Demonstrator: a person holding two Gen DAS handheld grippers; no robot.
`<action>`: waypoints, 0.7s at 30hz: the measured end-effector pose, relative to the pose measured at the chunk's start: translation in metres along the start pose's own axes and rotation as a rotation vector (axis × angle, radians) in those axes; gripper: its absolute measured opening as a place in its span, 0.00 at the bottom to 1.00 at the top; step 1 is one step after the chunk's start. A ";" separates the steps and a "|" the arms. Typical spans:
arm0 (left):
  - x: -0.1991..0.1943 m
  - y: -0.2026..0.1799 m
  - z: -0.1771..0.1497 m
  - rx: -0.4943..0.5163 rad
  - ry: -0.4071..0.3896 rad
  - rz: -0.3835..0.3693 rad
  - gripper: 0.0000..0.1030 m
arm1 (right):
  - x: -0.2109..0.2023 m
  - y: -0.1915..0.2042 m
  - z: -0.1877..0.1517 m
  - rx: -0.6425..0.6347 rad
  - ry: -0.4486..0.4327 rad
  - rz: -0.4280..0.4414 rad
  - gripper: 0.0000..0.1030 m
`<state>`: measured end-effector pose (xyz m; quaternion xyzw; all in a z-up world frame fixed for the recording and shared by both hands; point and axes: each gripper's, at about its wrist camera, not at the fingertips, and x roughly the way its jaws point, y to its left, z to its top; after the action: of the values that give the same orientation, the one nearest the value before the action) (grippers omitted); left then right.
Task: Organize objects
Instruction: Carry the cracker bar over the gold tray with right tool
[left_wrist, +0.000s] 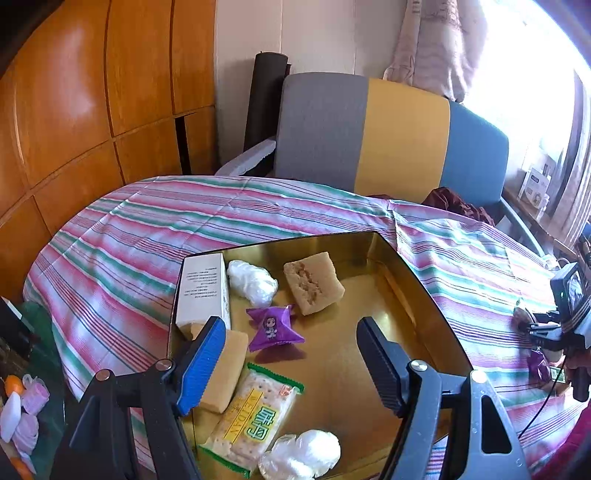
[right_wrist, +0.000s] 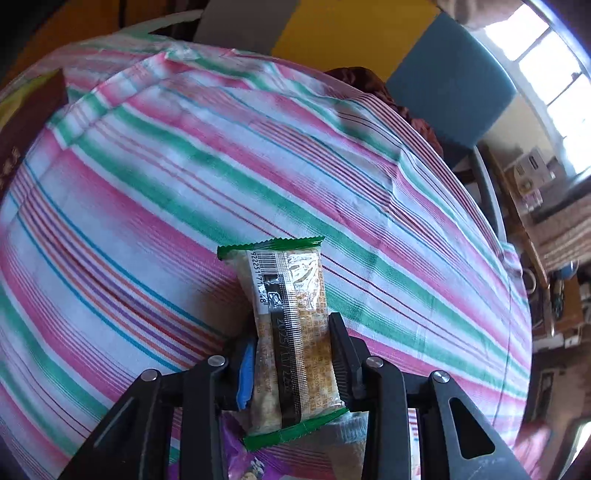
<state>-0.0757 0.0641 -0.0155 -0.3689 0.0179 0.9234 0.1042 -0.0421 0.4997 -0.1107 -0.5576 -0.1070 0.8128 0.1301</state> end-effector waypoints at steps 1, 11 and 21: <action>-0.001 0.001 -0.001 -0.004 0.001 -0.006 0.72 | -0.003 -0.002 0.002 0.035 -0.008 0.006 0.34; -0.008 0.018 -0.011 -0.048 0.003 -0.028 0.72 | -0.071 0.017 0.033 0.246 -0.173 0.194 0.34; -0.013 0.039 -0.020 -0.065 0.004 0.010 0.71 | -0.160 0.140 0.068 0.161 -0.255 0.534 0.35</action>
<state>-0.0609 0.0211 -0.0231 -0.3740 -0.0099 0.9232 0.0878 -0.0634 0.3131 0.0096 -0.4474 0.0926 0.8876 -0.0590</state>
